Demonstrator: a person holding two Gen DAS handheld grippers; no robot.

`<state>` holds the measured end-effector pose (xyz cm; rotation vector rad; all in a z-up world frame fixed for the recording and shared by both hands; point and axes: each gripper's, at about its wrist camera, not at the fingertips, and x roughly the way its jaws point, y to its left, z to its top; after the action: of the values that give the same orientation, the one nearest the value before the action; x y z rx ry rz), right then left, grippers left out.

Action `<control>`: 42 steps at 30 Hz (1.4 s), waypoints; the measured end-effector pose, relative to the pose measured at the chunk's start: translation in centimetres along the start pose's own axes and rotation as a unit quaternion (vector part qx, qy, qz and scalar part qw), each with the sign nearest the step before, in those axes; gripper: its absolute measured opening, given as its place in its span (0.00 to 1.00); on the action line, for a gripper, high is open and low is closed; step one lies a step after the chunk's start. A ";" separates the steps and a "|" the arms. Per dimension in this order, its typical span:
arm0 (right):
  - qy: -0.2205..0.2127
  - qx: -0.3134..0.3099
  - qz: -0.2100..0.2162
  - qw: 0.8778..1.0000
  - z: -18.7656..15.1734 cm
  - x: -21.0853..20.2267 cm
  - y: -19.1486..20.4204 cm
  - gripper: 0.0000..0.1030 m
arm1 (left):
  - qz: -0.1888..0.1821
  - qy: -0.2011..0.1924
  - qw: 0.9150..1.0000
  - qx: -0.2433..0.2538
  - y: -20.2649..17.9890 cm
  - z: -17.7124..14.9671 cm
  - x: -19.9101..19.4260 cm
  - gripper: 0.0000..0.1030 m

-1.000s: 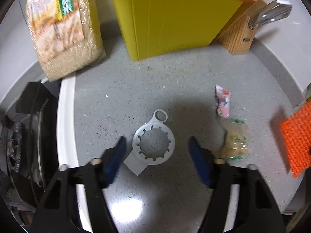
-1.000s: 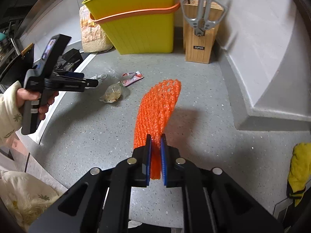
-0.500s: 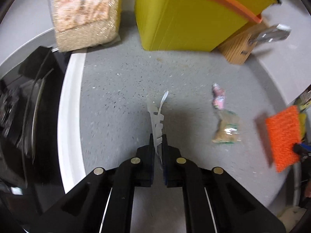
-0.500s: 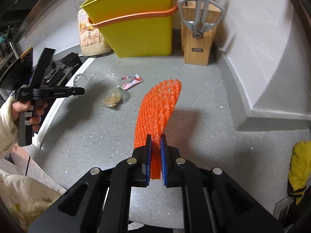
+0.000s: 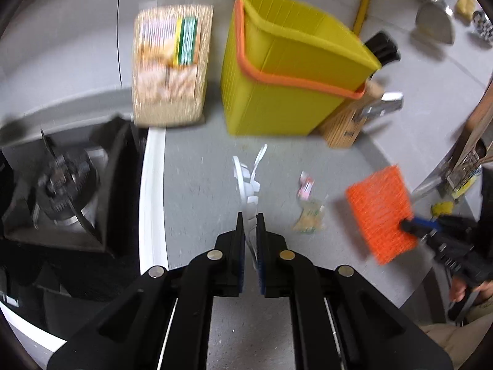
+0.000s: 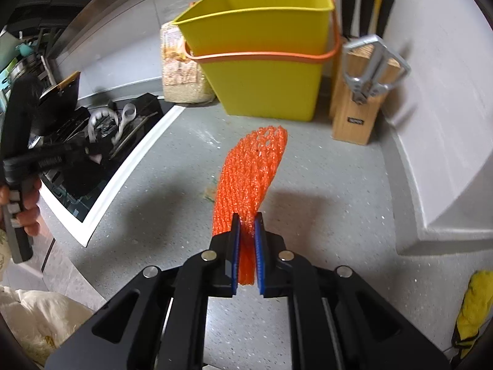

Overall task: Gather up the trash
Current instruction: 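Carry the white plastic ring over the yellow bucket and open the left gripper, then carry the orange mesh net over the yellow bucket and open the right gripper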

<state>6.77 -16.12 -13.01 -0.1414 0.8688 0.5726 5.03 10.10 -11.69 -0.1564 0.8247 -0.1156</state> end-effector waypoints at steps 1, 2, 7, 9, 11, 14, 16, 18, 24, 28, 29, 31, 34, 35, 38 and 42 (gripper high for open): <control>-0.001 -0.003 0.003 1.000 0.0 0.0 0.2 0.08 | -0.002 -0.008 1.000 0.003 -0.2 0.7 -0.5 0.08; -0.001 -0.005 0.005 1.000 -0.1 0.0 0.3 0.08 | -0.012 -0.020 1.000 0.003 -0.4 1.9 -1.2 0.08; 0.002 -0.008 0.009 1.000 -0.5 0.2 0.5 0.08 | -0.035 -0.093 0.995 0.024 -1.8 9.1 -4.4 0.08; -0.003 -0.009 0.006 1.000 -0.4 -0.2 0.4 0.08 | -0.027 -0.116 0.992 0.046 -2.8 11.8 -4.8 0.08; -0.014 -0.004 0.001 1.000 -0.3 -0.8 0.1 0.08 | -0.019 -0.124 0.990 0.068 -3.6 13.8 -4.6 0.08; -0.019 0.007 -0.011 1.000 -0.7 -1.5 -0.8 0.08 | -0.016 -0.114 0.989 0.090 -4.8 16.7 -2.6 0.08; -0.021 0.018 -0.017 0.999 -1.0 -1.9 -1.4 0.08 | -0.006 -0.099 0.991 0.095 -5.3 18.4 -0.6 0.08; -0.023 0.025 -0.024 0.999 -1.3 -2.3 -1.9 0.08 | -0.002 -0.086 0.992 0.093 -5.5 19.2 0.6 0.08; -0.030 0.039 -0.047 0.998 -2.1 -3.7 -3.1 0.08 | 0.011 -0.069 0.993 0.093 -6.0 20.2 2.5 0.08; -0.031 0.049 -0.054 0.997 -2.6 -4.0 -3.6 0.08 | 0.021 -0.047 0.993 0.103 -6.6 20.5 3.7 0.56; -0.031 0.050 -0.053 0.997 -2.6 -4.1 -3.6 0.08 | 0.034 -0.056 0.993 0.103 -6.7 20.4 3.6 0.74; -0.034 0.050 -0.055 0.997 -2.6 -4.0 -3.6 0.08 | 0.044 -0.078 0.990 0.107 -6.9 20.2 2.9 0.93; -0.035 0.045 -0.051 0.997 -2.3 -3.9 -3.3 0.08 | 0.033 -0.081 0.989 0.117 -7.2 19.9 2.1 0.93; -0.037 0.040 -0.050 0.997 -2.0 -3.9 -3.1 0.08 | 0.037 -0.088 0.988 0.123 -7.3 19.5 1.6 0.93; -0.051 0.032 -0.047 0.997 -1.2 -4.3 -2.7 0.08 | 0.045 -0.100 0.985 0.133 -6.9 18.0 0.3 0.93; -0.089 0.013 -0.043 0.995 1.7 -5.8 -2.1 0.08 | 0.048 -0.100 0.986 0.126 -5.7 14.2 -0.9 0.95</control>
<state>6.13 -19.75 -7.75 -0.1011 0.6931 0.4853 14.69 5.98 -0.48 0.1091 0.6098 -0.1113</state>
